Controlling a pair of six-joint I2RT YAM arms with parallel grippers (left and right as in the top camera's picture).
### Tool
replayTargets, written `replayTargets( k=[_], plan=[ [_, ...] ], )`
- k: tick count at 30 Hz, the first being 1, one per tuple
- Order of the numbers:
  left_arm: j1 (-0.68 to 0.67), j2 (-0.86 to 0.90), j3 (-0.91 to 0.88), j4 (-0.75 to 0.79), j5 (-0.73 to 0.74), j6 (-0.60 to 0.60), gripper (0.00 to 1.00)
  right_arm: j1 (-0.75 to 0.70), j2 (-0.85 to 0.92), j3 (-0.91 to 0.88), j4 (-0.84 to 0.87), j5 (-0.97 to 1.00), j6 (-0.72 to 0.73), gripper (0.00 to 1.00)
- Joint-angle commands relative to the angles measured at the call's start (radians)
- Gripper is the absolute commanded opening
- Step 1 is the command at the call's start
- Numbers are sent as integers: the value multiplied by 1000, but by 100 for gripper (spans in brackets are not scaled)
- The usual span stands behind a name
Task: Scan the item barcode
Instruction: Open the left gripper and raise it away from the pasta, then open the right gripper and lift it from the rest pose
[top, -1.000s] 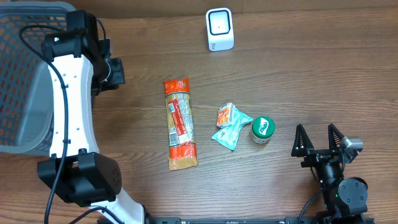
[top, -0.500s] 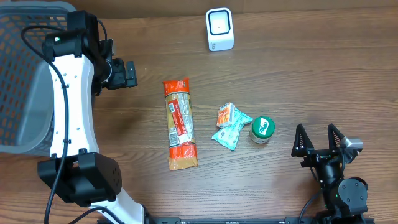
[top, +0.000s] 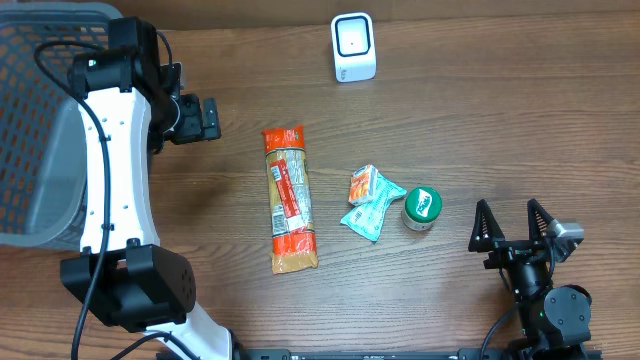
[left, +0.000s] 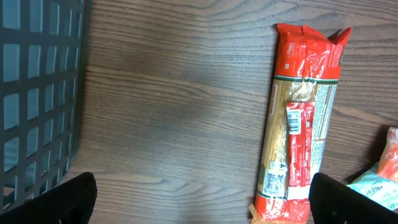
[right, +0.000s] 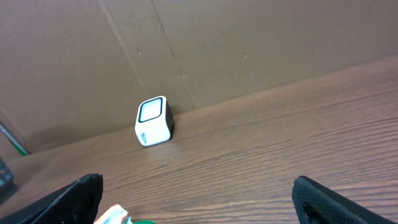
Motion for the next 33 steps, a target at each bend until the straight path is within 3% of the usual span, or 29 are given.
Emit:
replayTargets(
  k=[1, 33],
  plan=[
    [-2, -25, 19, -2, 14, 15, 100, -1, -10, -11, 5, 2, -4, 100],
    [-2, -25, 19, -2, 14, 15, 100, -1, -10, -10, 6, 44, -12, 100]
  ],
)
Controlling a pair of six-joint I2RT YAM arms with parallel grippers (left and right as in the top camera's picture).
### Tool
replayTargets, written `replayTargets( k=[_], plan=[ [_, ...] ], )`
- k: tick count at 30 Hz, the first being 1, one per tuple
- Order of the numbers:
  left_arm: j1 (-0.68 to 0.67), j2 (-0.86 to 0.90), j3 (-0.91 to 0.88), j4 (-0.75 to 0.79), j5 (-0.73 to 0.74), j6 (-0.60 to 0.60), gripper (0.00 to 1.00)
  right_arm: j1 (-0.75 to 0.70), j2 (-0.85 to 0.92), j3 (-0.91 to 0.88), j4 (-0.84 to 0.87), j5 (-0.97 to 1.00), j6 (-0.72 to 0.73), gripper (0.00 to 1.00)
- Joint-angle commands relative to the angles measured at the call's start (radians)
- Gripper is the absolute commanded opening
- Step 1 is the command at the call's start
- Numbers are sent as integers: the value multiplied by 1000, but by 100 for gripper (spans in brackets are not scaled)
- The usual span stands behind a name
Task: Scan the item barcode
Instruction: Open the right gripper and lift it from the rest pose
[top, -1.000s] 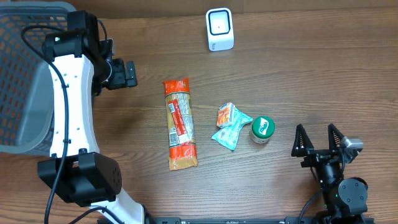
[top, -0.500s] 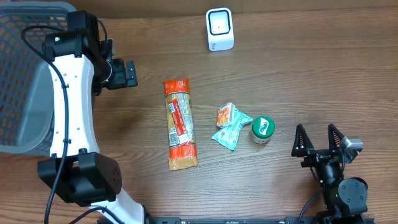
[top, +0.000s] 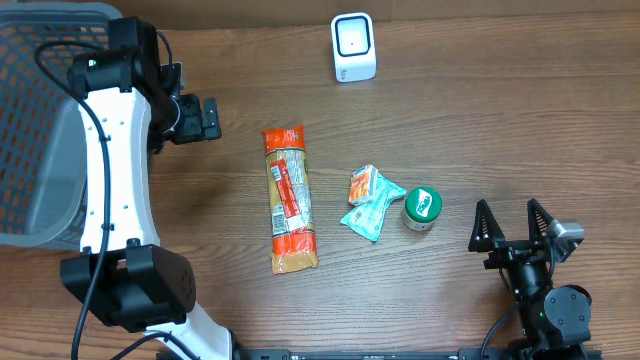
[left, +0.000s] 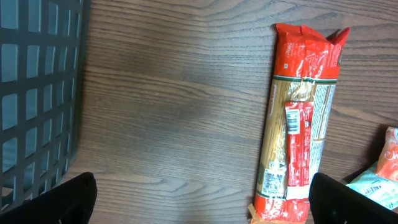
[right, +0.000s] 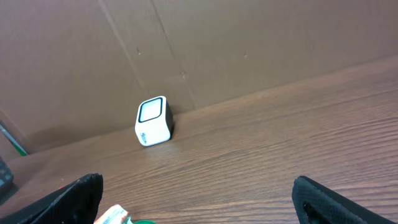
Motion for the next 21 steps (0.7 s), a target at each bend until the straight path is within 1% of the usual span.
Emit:
replayTargets(
  k=[1, 3, 4, 11, 12, 15, 18, 21],
  plan=[
    [-2, -25, 19, -2, 11, 15, 100, -2, -10, -10, 16, 104, -45, 100],
    [-2, -25, 19, -2, 10, 15, 100, -2, -10, -10, 23, 240, -97, 100],
    [-2, -25, 19, -2, 11, 15, 100, -2, -10, -10, 24, 264, -99, 100],
    [-2, -25, 19, -2, 10, 15, 100, -2, -10, -10, 24, 261, -97, 100],
    [-2, -25, 19, -2, 10, 15, 100, -2, -10, -10, 24, 233, -89, 100],
    [-2, -25, 19, -2, 10, 15, 100, 0, -10, -10, 16, 66, -44, 100],
    [-3, -25, 19, -2, 11, 15, 100, 0, -9, -10, -6, -82, -41, 100],
    [-3, -25, 19, -2, 10, 15, 100, 0, 3, -10, -5, -135, -33, 100]
  ],
)
